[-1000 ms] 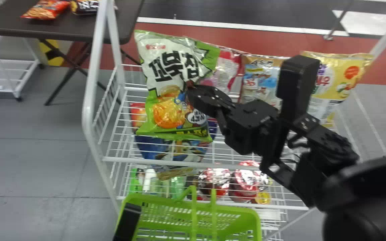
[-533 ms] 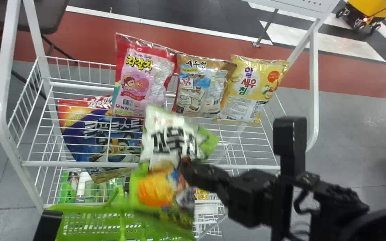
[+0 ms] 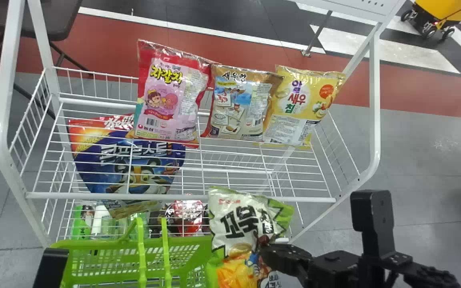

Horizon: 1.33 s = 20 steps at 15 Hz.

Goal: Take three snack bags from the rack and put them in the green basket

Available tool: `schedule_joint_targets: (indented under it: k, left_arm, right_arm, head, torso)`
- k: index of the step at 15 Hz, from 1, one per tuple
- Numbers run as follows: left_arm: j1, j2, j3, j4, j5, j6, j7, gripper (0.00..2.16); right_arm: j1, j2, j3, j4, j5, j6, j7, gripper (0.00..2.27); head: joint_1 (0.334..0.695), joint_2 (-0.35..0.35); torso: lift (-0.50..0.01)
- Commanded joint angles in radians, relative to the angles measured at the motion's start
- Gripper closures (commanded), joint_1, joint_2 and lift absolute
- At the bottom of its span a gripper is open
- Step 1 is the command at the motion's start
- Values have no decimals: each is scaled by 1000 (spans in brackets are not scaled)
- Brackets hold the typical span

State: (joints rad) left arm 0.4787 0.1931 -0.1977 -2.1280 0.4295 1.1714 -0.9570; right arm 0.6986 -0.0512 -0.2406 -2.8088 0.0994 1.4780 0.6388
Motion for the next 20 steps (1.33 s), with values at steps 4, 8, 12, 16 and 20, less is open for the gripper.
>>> schedule_joint_targets:
  k: [4,8,12,16,20]
  left_arm:
    - [1,-14,-5,-3,-8,0,4,1693]
    - [3,-12,-2,-6,-8,0,4,1693]
    - [0,-12,-3,-6,-8,0,4,1693]
    - [-5,-12,-2,-6,-8,0,4,1693]
    - [-12,-12,-5,-3,-9,6,7,1693]
  right_arm:
    - [25,-1,139,120,-24,-70,7,2108]
    - [-13,1,254,275,-20,-116,-7,2105]
    - [-88,-2,281,388,-3,3,-13,842]
    - [-79,-4,210,295,-17,49,1,29]
    - [-71,14,144,261,-52,-101,7,53]
  head:
    - [695,-350]
    - [695,-350]
    - [695,-350]
    - [695,-350]
    - [695,-350]
  torso:
    - [-12]
    - [-12]
    - [-12]
    - [-12]
    - [-12]
